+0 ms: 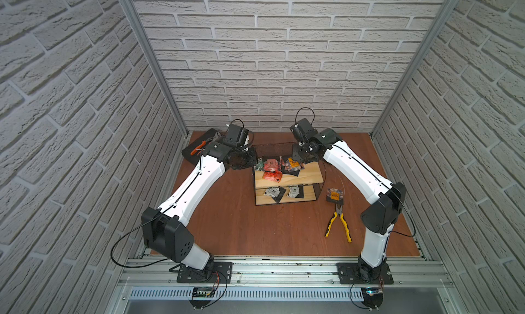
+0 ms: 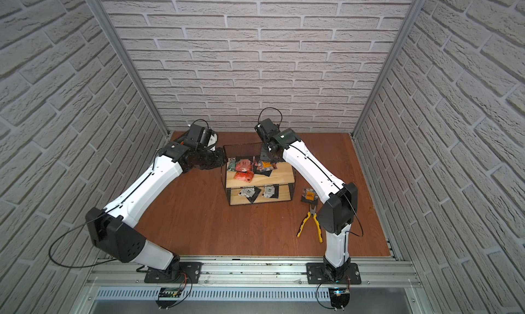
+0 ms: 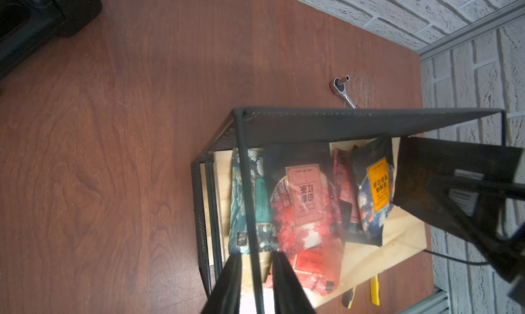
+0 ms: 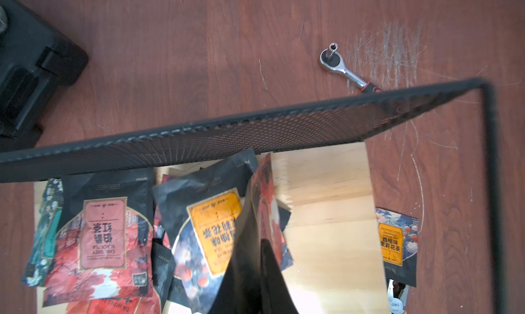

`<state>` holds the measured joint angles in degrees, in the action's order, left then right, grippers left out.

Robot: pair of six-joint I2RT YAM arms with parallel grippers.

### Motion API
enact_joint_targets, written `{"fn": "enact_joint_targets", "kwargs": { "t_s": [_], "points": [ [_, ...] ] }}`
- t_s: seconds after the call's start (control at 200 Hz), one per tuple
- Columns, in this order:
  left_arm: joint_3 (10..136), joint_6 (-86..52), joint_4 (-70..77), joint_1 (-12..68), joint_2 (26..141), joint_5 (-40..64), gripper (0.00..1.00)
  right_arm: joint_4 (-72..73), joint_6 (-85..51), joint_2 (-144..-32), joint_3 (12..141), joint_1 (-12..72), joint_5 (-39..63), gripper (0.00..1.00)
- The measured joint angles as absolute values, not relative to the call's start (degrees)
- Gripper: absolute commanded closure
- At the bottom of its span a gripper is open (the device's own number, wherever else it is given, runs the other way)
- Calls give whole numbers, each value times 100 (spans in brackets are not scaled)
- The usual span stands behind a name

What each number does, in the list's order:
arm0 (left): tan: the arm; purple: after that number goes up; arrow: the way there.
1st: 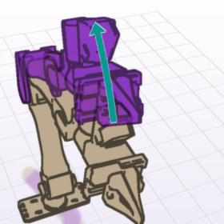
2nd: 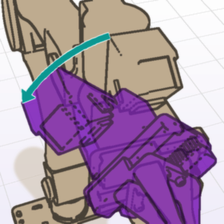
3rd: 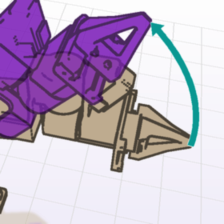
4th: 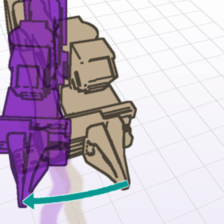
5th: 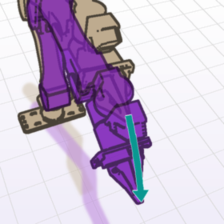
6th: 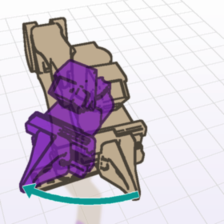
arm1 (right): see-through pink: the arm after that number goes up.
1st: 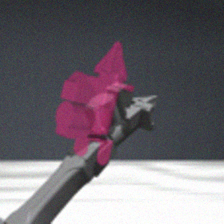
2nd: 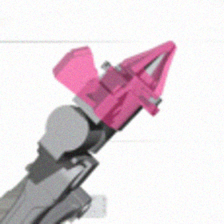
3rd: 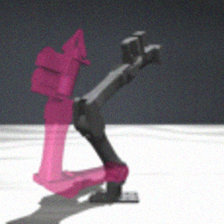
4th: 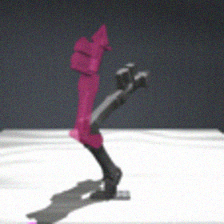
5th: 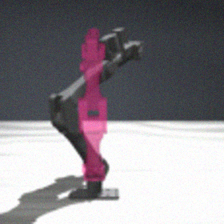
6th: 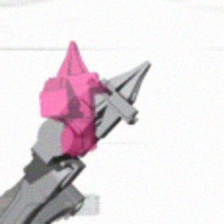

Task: Remove the tea bags from the shelf
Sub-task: Pick up the tea bag from the shelf, then place the tea bag at the center of the board.

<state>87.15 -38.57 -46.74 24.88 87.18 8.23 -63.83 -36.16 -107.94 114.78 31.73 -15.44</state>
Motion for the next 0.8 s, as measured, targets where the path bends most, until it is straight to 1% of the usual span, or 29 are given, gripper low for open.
{"fn": "enact_joint_targets", "kwargs": {
  "t_s": [0.31,0.52,0.6,0.67,0.805],
  "points": [
    [8715,-3852,-4676,2488,8718,821,76,-6377,-3507,-10121,11441,3216,-1767,97],
    [8715,-3828,-4676,2488,8718,821,76,-6335,-3374,-9334,11118,3111,-2217,98],
    [8715,-3813,-4678,2488,8718,821,76,-6287,-3354,-8980,11002,2840,-2263,97],
    [8715,-3811,-4678,2488,8720,821,76,-6206,-3347,-8613,10691,2418,-2257,97],
    [8718,-3809,-4681,2488,8742,821,76,-6047,-3345,-8005,9553,1393,-2132,97]
  ]
}}
